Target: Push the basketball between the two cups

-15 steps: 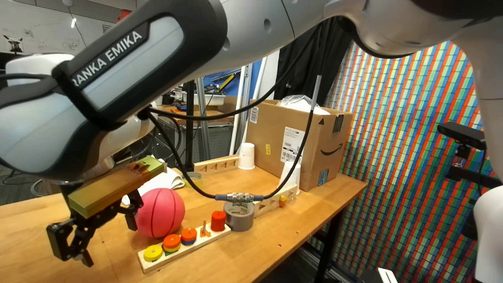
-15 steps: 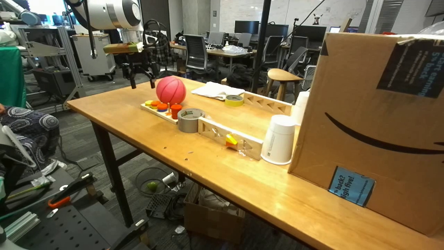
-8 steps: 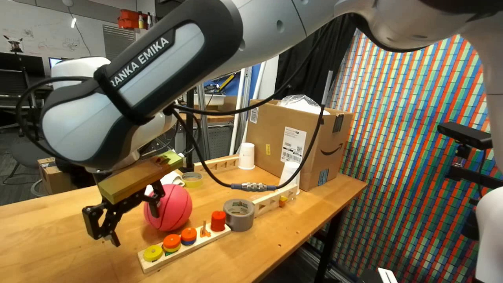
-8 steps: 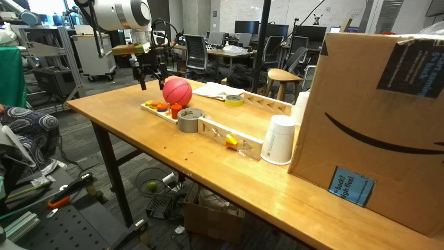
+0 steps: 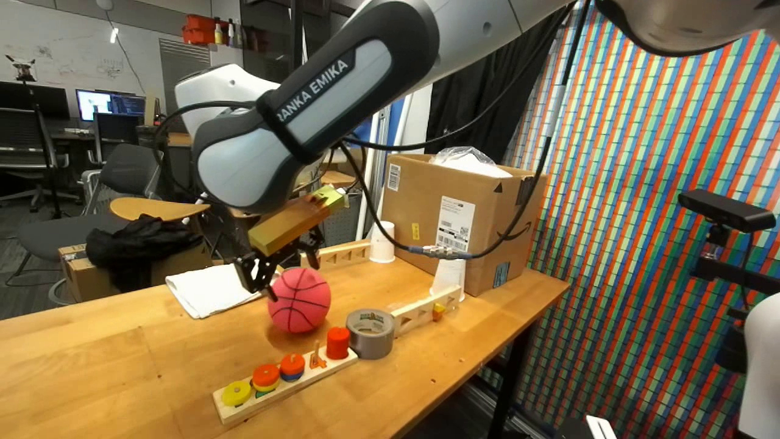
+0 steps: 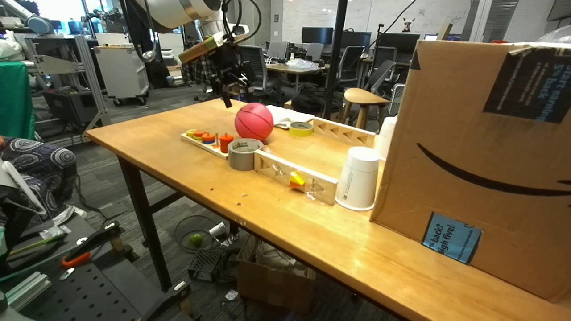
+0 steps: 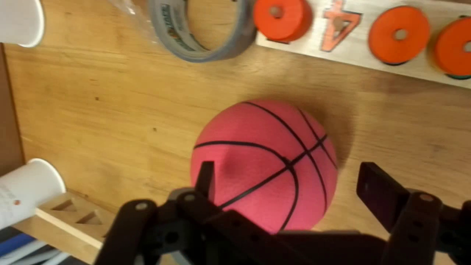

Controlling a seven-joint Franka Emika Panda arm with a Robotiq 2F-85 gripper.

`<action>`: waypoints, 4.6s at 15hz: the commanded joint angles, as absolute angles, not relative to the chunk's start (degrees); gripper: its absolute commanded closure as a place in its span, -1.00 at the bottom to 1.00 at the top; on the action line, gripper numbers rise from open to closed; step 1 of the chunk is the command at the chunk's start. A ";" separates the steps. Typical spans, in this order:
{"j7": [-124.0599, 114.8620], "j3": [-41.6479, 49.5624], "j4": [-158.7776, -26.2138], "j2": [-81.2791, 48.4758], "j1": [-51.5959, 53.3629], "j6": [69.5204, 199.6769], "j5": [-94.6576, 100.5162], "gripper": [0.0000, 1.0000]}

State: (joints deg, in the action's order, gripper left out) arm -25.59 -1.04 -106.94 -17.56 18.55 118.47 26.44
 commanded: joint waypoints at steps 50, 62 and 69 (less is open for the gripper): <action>-20.17 -3.30 -106.64 -21.43 19.49 127.48 28.67 -1.00; -27.41 -10.76 -118.72 -3.49 19.33 122.12 36.38 -1.00; -29.24 -16.09 -124.67 -3.96 20.75 122.32 32.97 -1.00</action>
State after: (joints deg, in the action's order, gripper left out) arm -29.04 -15.44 -122.34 -5.46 20.88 121.62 34.24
